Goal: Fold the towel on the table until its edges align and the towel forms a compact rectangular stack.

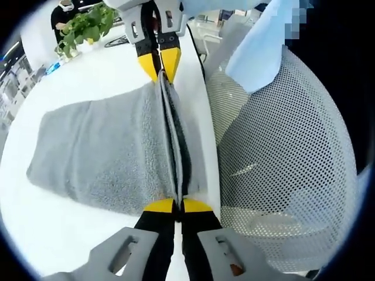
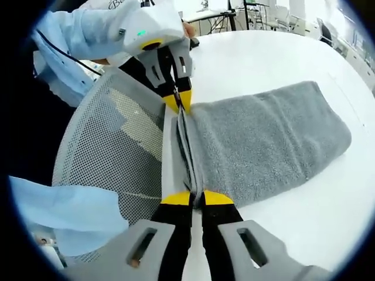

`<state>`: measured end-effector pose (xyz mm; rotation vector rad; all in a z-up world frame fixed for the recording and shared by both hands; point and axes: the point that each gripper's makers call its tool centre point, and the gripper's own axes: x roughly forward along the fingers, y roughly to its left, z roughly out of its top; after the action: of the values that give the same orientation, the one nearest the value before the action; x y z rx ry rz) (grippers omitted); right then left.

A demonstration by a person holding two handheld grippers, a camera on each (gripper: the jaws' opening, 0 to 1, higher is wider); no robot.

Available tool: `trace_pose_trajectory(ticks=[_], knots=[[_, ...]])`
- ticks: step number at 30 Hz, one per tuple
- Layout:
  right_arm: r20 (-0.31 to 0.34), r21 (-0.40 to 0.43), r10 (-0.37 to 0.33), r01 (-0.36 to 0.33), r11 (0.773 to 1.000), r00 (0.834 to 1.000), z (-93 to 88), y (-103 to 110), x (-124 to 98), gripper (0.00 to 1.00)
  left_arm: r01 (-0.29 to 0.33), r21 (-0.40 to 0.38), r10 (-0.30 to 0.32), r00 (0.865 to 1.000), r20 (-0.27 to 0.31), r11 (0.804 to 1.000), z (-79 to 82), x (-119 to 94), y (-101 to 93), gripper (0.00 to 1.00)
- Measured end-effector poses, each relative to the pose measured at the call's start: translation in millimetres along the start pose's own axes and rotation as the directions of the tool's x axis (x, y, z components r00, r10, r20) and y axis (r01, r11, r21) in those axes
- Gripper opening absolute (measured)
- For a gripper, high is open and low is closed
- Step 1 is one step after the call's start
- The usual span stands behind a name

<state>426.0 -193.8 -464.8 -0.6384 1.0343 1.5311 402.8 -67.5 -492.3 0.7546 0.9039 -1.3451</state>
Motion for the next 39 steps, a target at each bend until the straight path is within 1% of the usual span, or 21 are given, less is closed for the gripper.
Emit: trace_pose_trajectory(ticks=[2, 5, 12, 16, 17, 23, 26, 31, 35, 39], knots=[[0.005, 0.003, 0.002, -0.002, 1.000, 1.000, 0.7, 1.6, -2.2, 0.03, 0.006, -0.006, -0.006, 1.000, 0.003, 1.000, 4.3, -3.7, -2.4, 0.01], [0.011, 0.004, 0.008, -0.008, 1.000, 1.000, 2.9, 5.0, -4.6, 0.03, 0.020, -0.011, -0.020, 1.000, 0.004, 1.000, 4.2, -6.4, -5.3, 0.01], [0.012, 0.007, 0.039, -0.039, 0.999, 0.999, 2.6, 20.1, -8.1, 0.03, 0.068, -0.010, -0.068, 0.998, -0.005, 0.998, 11.0, -12.5, -22.1, 0.01], [0.022, 0.019, 0.053, -0.053, 0.998, 0.998, 2.1, 23.0, -12.5, 0.03, 0.087, -0.014, -0.087, 0.996, 0.003, 0.996, 11.6, -17.0, -23.8, 0.01], [0.023, 0.019, 0.053, -0.053, 0.998, 0.998, 2.0, 23.1, -13.3, 0.03, 0.085, -0.011, -0.085, 0.996, 0.004, 0.996, 15.9, -19.5, -26.4, 0.01], [0.019, 0.015, 0.054, -0.054, 0.998, 0.998, 5.9, 25.3, -19.5, 0.03, 0.098, 0.000, -0.098, 0.995, 0.000, 0.995, 23.8, -28.9, -30.5, 0.01], [0.014, 0.007, 0.056, -0.056, 0.998, 0.998, 10.2, 29.6, -23.8, 0.03, 0.107, 0.003, -0.107, 0.994, -0.003, 0.994, 23.0, -33.5, -29.4, 0.01], [0.013, -0.001, 0.066, -0.066, 0.998, 0.998, 14.8, 33.2, -30.1, 0.03, 0.117, -0.005, -0.117, 0.993, 0.002, 0.993, 28.0, -46.5, -31.2, 0.01], [0.025, 0.005, 0.079, -0.079, 0.997, 0.997, 17.5, 36.0, -36.9, 0.03, 0.125, -0.007, -0.125, 0.992, 0.008, 0.992, 23.5, -56.0, -22.5, 0.01], [0.039, 0.015, 0.077, -0.078, 0.997, 0.996, 21.5, 35.7, -43.5, 0.03, 0.126, -0.009, -0.126, 0.992, 0.015, 0.992, 29.6, -63.1, -22.0, 0.01]])
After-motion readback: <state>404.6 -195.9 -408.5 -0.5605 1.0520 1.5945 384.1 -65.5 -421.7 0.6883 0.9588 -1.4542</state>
